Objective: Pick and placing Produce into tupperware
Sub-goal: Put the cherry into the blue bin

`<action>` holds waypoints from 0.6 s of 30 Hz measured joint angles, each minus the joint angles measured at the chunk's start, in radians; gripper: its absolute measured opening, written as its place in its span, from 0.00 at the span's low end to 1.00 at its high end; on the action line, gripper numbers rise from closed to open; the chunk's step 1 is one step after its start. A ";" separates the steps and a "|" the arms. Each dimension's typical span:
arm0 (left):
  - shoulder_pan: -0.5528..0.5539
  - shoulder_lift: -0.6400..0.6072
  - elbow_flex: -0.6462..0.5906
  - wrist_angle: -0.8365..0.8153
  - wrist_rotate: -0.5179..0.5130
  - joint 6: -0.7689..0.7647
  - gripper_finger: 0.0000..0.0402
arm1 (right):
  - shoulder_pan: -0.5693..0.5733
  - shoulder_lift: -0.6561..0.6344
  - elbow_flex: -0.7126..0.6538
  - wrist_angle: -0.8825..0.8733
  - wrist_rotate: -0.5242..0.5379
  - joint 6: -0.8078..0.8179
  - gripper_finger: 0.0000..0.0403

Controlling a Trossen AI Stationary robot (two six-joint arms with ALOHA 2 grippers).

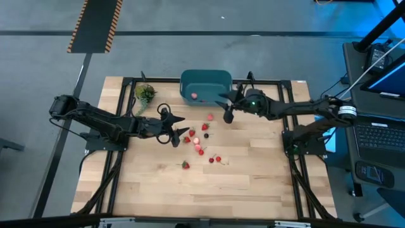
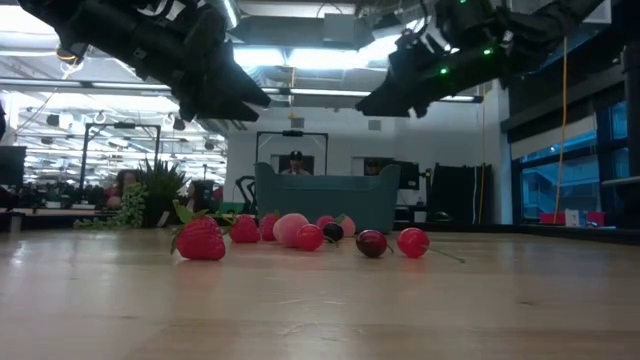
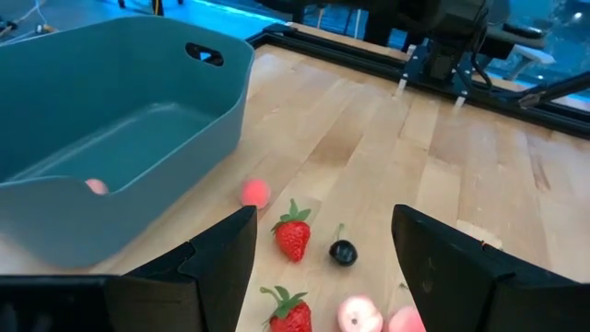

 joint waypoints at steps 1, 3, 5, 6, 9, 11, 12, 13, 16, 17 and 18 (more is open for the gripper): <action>0.000 0.000 0.000 0.003 0.000 0.000 0.61 | 0.006 -0.014 -0.011 0.000 0.000 0.007 0.44; 0.000 0.000 0.000 0.009 0.000 0.000 0.61 | 0.016 -0.038 -0.032 0.000 0.000 0.030 0.44; 0.000 0.000 0.000 0.019 0.000 0.000 0.61 | 0.025 -0.061 -0.051 0.000 0.000 0.054 0.44; 0.000 0.000 0.000 0.020 0.000 0.000 0.61 | 0.031 -0.069 -0.059 -0.004 0.000 0.067 0.44; 0.002 0.000 0.000 0.022 0.000 -0.009 0.61 | 0.044 -0.083 -0.075 -0.010 0.000 0.109 0.44; 0.004 0.000 0.000 0.023 0.000 -0.029 0.61 | 0.057 -0.088 -0.083 -0.011 0.000 0.108 0.44; 0.004 0.000 0.000 0.024 0.000 -0.044 0.61 | 0.064 -0.089 -0.087 -0.012 0.000 0.108 0.44; 0.005 0.000 0.000 0.024 0.000 -0.063 0.61 | 0.070 -0.090 -0.090 -0.014 0.000 0.108 0.44; 0.011 0.000 0.000 0.026 0.009 -0.106 0.61 | 0.088 -0.090 -0.095 -0.016 -0.001 0.112 0.44; 0.014 0.000 0.000 0.035 0.025 -0.106 0.61 | 0.094 -0.090 -0.095 -0.016 -0.001 0.120 0.44; 0.017 0.000 0.000 0.053 0.050 -0.106 0.61 | 0.100 -0.090 -0.095 -0.016 -0.001 0.133 0.44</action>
